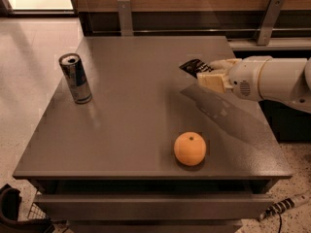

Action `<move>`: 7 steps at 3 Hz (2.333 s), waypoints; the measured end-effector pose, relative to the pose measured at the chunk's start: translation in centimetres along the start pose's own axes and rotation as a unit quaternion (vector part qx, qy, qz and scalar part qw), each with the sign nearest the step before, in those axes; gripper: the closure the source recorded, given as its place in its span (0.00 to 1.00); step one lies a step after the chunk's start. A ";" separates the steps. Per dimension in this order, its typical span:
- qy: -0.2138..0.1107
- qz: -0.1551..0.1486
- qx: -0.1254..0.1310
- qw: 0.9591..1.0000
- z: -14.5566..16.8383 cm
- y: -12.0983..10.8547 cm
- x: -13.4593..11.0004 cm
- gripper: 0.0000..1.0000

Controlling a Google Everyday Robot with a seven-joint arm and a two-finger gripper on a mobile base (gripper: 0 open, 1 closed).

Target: Move rxbar chocolate near redbull can

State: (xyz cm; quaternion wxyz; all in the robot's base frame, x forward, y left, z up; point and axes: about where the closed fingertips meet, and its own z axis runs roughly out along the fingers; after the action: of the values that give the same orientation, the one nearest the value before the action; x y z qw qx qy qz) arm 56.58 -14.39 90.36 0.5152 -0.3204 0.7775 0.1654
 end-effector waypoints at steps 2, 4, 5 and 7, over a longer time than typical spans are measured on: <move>0.008 -0.059 -0.011 0.998 -1.6 2.5 -3.3 1.00; 0.011 -0.092 -0.085 0.992 2.1 9.9 -3.7 1.00; 0.013 -0.104 -0.142 0.984 4.4 14.4 -3.4 1.00; 0.045 -0.186 -0.305 0.933 8.7 23.7 -2.9 1.00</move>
Offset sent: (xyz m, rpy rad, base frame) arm -0.0395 0.0434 0.0606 -0.1685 -0.0896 0.1380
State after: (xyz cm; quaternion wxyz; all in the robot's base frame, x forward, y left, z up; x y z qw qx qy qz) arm 47.60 9.20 87.68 0.3785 -0.6078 0.6391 0.2810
